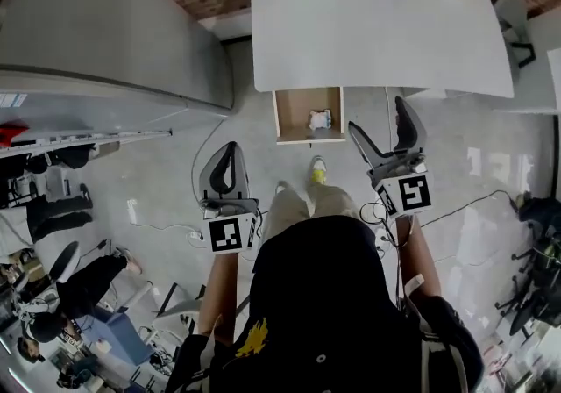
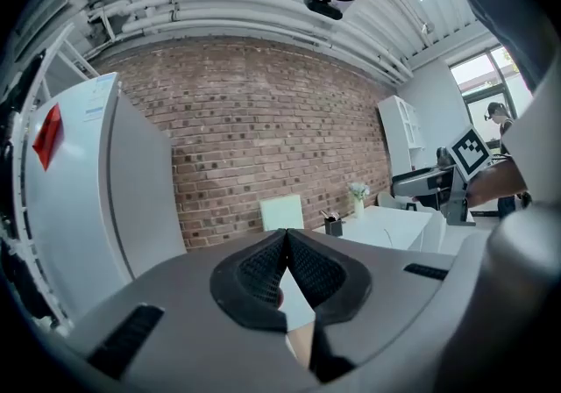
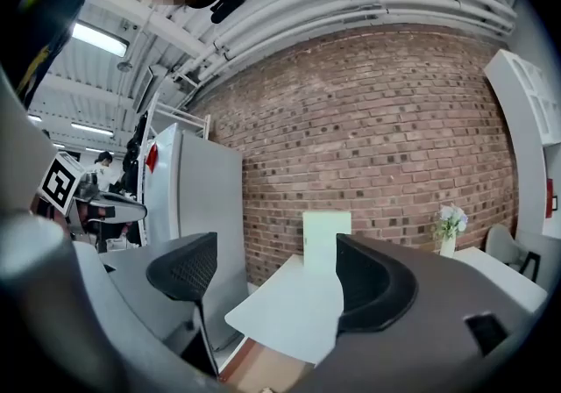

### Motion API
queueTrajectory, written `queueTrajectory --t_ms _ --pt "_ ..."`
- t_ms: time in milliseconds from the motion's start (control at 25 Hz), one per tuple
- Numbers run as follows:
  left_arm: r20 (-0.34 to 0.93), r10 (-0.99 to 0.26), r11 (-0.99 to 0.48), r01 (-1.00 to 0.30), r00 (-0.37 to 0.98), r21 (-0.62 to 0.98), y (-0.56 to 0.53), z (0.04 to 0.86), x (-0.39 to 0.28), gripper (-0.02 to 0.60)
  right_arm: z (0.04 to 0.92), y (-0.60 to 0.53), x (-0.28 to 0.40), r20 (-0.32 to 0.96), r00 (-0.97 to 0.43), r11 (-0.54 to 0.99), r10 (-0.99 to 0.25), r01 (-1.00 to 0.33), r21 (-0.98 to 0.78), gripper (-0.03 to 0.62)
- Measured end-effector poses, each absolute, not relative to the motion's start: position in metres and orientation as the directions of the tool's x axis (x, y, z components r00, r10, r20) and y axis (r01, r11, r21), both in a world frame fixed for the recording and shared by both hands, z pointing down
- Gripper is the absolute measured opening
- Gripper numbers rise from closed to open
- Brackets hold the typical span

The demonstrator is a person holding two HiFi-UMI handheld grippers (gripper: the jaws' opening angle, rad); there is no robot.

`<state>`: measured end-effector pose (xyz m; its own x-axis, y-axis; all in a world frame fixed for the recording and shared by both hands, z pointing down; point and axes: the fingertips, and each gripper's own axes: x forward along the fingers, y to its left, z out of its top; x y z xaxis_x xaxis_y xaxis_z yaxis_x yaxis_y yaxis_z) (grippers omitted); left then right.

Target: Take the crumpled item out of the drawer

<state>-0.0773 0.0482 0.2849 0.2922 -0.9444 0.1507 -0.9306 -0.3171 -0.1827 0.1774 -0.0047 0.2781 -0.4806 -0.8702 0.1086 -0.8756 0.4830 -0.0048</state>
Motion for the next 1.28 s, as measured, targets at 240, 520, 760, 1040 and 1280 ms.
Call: queueTrajectory --t_ms 240,520,760,1040,1280 --pt "0.204 -0.928 -0.334 -0.938 0.310 -0.095 0.007 0.313 -0.066 0.017 0.326 -0.033 0.167 0.199 -0.505 0.510 -0.840 -0.860 -0.028 0.436" --pt "0.231 -0.917 -0.342 -0.939 0.326 -0.032 -0.028 0.362 -0.077 0.017 0.415 -0.050 0.127 0.362 -0.547 0.568 -0.755 -0.821 -0.058 0.436" --pt "0.303 -0.897 -0.325 -0.945 0.321 0.040 -0.052 0.443 -0.094 0.017 0.537 -0.065 0.098 0.540 -0.563 0.641 -0.626 -0.766 -0.056 0.436" --pt "0.354 -0.863 -0.355 -0.931 0.360 0.083 -0.068 0.546 -0.085 0.017 0.711 -0.075 0.070 0.697 -0.517 0.641 -0.496 -0.760 -0.107 0.436" --pt "0.396 -0.852 -0.308 -0.939 0.343 0.150 -0.063 0.620 -0.088 0.017 0.861 -0.070 0.075 0.837 -0.409 0.606 -0.364 -0.786 -0.121 0.436"
